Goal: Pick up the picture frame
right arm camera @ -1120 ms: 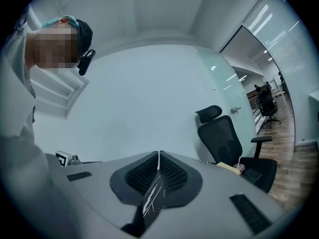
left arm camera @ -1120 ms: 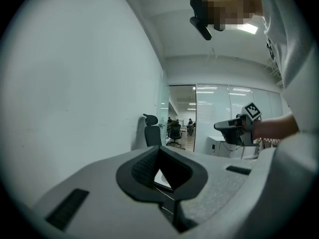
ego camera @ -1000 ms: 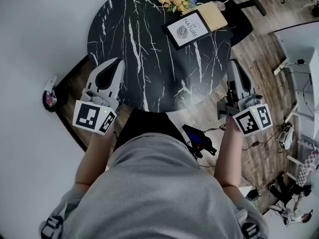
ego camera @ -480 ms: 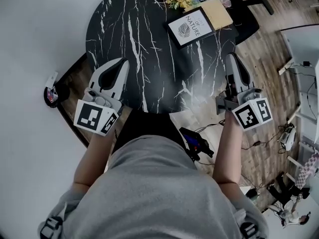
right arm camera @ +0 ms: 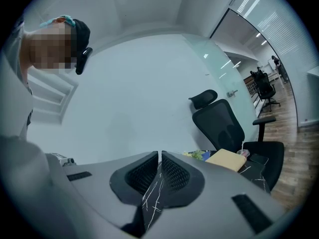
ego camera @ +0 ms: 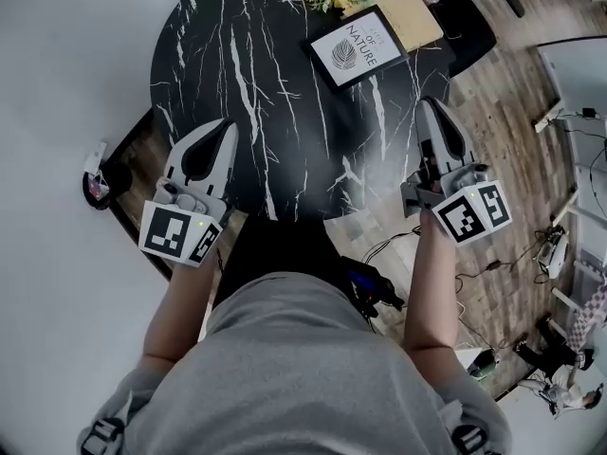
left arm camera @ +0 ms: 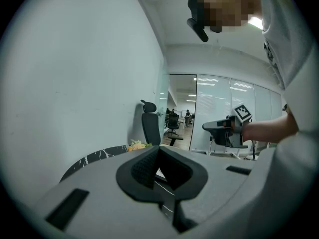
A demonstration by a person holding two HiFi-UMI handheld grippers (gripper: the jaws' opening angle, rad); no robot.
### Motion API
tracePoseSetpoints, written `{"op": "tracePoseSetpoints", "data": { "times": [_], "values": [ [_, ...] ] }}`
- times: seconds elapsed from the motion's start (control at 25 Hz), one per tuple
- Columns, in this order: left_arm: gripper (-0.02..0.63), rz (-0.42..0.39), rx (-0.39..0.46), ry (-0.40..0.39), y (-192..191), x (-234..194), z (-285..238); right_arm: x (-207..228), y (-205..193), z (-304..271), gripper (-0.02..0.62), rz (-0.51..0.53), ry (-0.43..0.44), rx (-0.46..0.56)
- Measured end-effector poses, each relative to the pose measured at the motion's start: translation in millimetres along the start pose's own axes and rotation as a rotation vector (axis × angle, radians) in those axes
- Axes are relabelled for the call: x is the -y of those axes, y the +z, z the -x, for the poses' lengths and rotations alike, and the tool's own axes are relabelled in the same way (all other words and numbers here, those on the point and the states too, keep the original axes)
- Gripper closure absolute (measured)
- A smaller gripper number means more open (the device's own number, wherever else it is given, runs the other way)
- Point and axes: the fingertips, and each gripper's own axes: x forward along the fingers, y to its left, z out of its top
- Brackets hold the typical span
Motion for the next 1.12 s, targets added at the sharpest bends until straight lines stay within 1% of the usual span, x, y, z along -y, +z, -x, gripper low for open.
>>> {"op": "tracePoseSetpoints", "data": {
  "times": [0.32,0.48,0.64,0.72,0.88,1.0,1.12],
  "values": [
    [0.600,0.023,-0.017,0.003,-16.7,4.2,-13.2,15.2,-35.9,-9.6,0.568,-0.033,0.006,-0.057],
    [0.600,0.037,-0.022,0.002,-23.2,5.9,-17.5,24.7,-51.5,-16.2,0.566,-0.081,-0.005,-0.065],
    [0.600,0.042,-0.027,0.006,-28.7,3.6,-20.6,35.9,-69.6,-23.2,0.566,-0.162,-0.021,-0.069],
    [0.600,0.040,-0.029,0.004,-31.1,1.8,-23.9,39.2,-79.2,-28.6,0.566,-0.196,-0.014,-0.075],
    [0.600,0.038,-0.034,0.005,-37.5,-2.7,-31.0,43.3,-99.3,-40.9,0.566,-0.210,-0.003,-0.116],
    [0.600,0.037,-0.025,0.003,-36.7,-5.8,-39.4,57.8,-109.9,-47.0,0.566,-0.227,-0.033,-0.119],
    [0.600,0.029,-0.010,0.002,-32.9,-9.8,-48.4,75.6,-119.6,-51.0,0.565,-0.245,-0.090,-0.123]
  ]
}}
